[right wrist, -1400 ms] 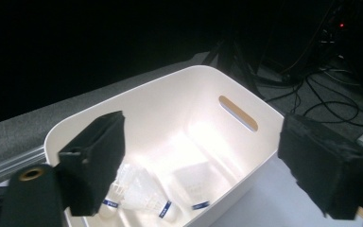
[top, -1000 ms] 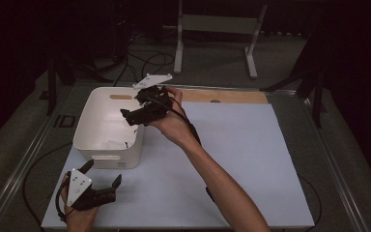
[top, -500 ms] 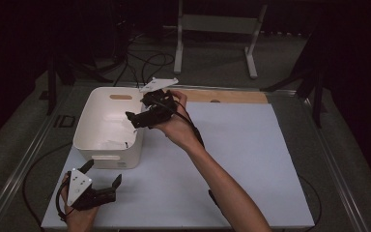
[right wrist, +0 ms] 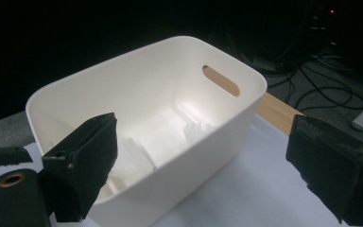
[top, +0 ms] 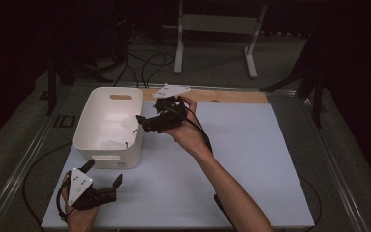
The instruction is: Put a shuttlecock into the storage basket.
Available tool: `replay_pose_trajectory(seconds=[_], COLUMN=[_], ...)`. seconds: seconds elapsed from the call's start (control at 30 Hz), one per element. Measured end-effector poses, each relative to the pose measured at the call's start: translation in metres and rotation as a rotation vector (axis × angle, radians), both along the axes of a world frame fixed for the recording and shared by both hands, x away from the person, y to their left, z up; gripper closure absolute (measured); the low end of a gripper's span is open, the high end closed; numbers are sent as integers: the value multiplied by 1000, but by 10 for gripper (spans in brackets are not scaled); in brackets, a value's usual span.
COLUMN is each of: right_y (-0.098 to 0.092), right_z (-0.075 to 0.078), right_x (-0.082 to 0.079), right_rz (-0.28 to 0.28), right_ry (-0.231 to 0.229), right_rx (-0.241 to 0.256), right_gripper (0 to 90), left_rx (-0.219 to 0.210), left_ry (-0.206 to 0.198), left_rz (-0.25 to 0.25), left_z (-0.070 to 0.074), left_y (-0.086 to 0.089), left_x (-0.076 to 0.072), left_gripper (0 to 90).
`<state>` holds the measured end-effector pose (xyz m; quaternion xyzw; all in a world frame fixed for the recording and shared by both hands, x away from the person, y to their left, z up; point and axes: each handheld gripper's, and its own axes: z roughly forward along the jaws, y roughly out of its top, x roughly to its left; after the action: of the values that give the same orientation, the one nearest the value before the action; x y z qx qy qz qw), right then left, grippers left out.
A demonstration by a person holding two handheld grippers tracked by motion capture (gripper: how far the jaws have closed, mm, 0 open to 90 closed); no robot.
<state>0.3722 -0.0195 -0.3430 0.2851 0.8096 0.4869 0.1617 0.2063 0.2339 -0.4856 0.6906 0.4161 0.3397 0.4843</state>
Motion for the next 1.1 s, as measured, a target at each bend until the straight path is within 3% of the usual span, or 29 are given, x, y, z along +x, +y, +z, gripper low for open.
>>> replay_pose_trajectory(seconds=[0.7,0.77,1.1], right_y=[-44,-50,-77], right_z=[-29,-31,-38], right_x=[-15,-18,-32], right_rz=[-38,-46,-73], right_ry=[6,-16,-31], right_rx=[28,15,31], right_gripper=[97,97,97], left_rx=[-4,-4,-8], left_ry=[1,0,-2], left_rz=[0,1,2], left_z=[0,0,1], left_y=[-1,-1,-1], left_x=[0,0,0], left_gripper=[0,0,0])
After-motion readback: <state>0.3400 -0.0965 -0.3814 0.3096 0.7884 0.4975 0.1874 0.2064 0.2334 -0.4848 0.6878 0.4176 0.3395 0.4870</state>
